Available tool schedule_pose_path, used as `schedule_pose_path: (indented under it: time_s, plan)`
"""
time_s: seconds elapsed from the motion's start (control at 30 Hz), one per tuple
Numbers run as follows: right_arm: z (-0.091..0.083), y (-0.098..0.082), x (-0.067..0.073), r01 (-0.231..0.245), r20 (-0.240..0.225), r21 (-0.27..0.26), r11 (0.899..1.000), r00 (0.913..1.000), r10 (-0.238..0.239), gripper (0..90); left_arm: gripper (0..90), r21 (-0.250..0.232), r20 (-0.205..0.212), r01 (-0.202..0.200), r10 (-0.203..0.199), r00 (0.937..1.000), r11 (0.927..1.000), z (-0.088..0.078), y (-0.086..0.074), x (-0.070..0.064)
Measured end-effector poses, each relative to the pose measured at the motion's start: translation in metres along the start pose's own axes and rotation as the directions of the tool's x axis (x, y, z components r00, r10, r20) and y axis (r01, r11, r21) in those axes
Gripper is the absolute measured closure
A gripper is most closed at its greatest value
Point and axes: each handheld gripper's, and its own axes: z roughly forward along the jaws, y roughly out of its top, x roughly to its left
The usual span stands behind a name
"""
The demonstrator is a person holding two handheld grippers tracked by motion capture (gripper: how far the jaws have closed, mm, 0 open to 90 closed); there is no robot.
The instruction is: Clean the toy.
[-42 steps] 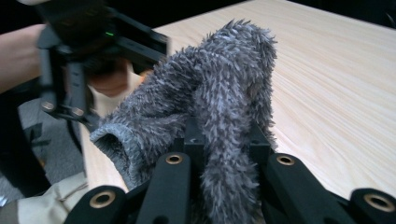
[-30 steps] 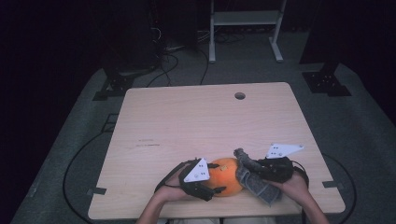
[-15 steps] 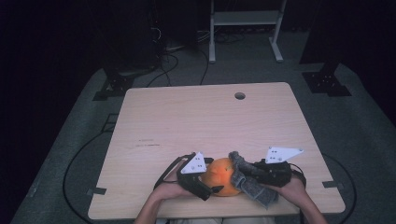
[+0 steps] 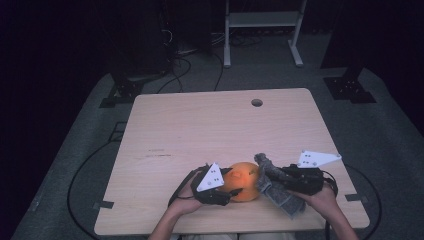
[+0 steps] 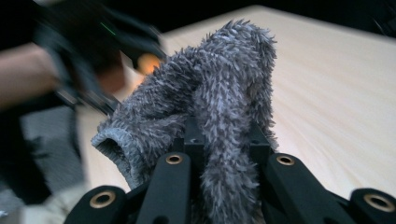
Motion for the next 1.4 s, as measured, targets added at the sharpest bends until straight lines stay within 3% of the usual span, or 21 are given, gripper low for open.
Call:
schedule_pose_path:
  time_s: [0.1, 0.2, 0.3, 0.47, 0.53, 0.7, 0.8, 0.83, 0.87, 0.93, 0.97, 1.03, 1.13, 1.17, 1.23, 1.33, 1.4]
  plan:
    - [0.010, 0.012, 0.017, 0.061, -0.030, -0.002, 0.998, 0.9977, -0.061, 76.4, 36.7, -0.001, 0.011, -0.016, 0.016, 0.9998, 0.9999, 0.000, 0.005, -0.002]
    - [0.020, 0.010, 0.019, 0.074, -0.017, 0.031, 0.997, 0.9971, -0.074, 76.4, 37.4, -0.022, 0.025, -0.006, 0.007, 0.9997, 0.9997, -0.004, 0.009, -0.004]
    - [0.022, -0.003, 0.007, 0.022, 0.002, 0.043, 0.999, 0.9998, -0.022, 76.4, 37.4, -0.039, 0.046, 0.031, -0.030, 0.9985, 0.9988, -0.009, 0.009, 0.000]
    - [0.027, -0.024, -0.012, -0.056, 0.044, 0.108, 0.993, 0.9977, 0.052, 76.5, 37.0, -0.021, 0.042, 0.046, -0.045, 0.9981, 0.9987, -0.006, 0.008, 0.002]
    - [0.022, -0.018, -0.009, -0.049, 0.050, 0.085, 0.995, 0.9978, 0.044, 76.5, 37.0, -0.019, 0.035, 0.055, -0.054, 0.9979, 0.9983, -0.008, 0.011, 0.003]
    - [0.014, 0.004, 0.014, 0.012, -0.035, -0.030, 0.999, 0.9993, -0.013, 76.4, 36.9, -0.012, 0.028, 0.046, -0.046, 0.9985, 0.9989, -0.011, 0.022, 0.000]
    - [0.018, 0.004, 0.018, 0.041, -0.019, -0.018, 0.999, 0.9990, -0.042, 76.5, 35.0, 0.003, 0.014, 0.035, -0.035, 0.9993, 0.9994, -0.009, 0.022, -0.002]
    - [0.025, -0.005, 0.012, 0.023, 0.005, 0.026, 0.999, 0.9997, -0.023, 76.5, 30.5, 0.027, 0.019, 0.040, -0.040, 0.9990, 0.9988, -0.002, 0.017, -0.002]
    - [0.028, -0.009, 0.011, 0.025, 0.011, 0.040, 0.999, 0.9996, -0.025, 76.5, 25.8, 0.015, 0.039, 0.065, -0.065, 0.9971, 0.9978, 0.000, 0.014, -0.001]
    - [0.031, -0.016, 0.006, -0.004, -0.002, 0.036, 0.999, 1.0000, 0.004, 76.6, 18.4, 0.004, 0.046, 0.077, -0.077, 0.9960, 0.9971, -0.002, 0.013, 0.001]
    - [0.030, -0.017, 0.005, -0.010, 0.005, 0.040, 0.999, 0.9999, 0.010, 76.6, 14.9, -0.036, 0.072, 0.104, -0.101, 0.9922, 0.9939, -0.008, 0.012, 0.007]
    - [0.030, -0.018, 0.004, -0.018, 0.009, 0.030, 0.999, 0.9998, 0.018, 76.6, 12.9, -0.070, 0.093, 0.135, -0.128, 0.9873, 0.9884, -0.016, 0.009, 0.013]
    - [0.029, -0.021, 0.001, -0.031, 0.011, 0.029, 0.999, 0.9995, 0.031, 76.5, 10.2, -0.038, 0.078, 0.141, -0.138, 0.9874, 0.9893, -0.019, 0.005, 0.018]
    - [0.028, -0.022, 0.000, -0.039, 0.012, 0.033, 0.999, 0.9992, 0.039, 76.5, 10.3, -0.005, 0.084, 0.173, -0.172, 0.9815, 0.9849, -0.018, 0.000, 0.022]
    - [0.027, -0.025, -0.004, -0.049, 0.019, 0.035, 0.998, 0.9987, 0.048, 76.5, 10.5, 0.032, 0.119, 0.190, -0.193, 0.9740, 0.9812, -0.012, -0.008, 0.022]
    - [0.026, -0.032, -0.012, -0.076, 0.043, 0.052, 0.996, 0.9963, 0.074, 76.4, 10.6, 0.009, 0.131, 0.221, -0.220, 0.9665, 0.9752, -0.005, -0.014, 0.021]
    - [0.025, -0.037, -0.017, -0.093, 0.068, 0.078, 0.993, 0.9938, 0.088, 76.4, 13.0, -0.011, 0.120, 0.215, -0.212, 0.9699, 0.9766, -0.004, -0.013, 0.019]
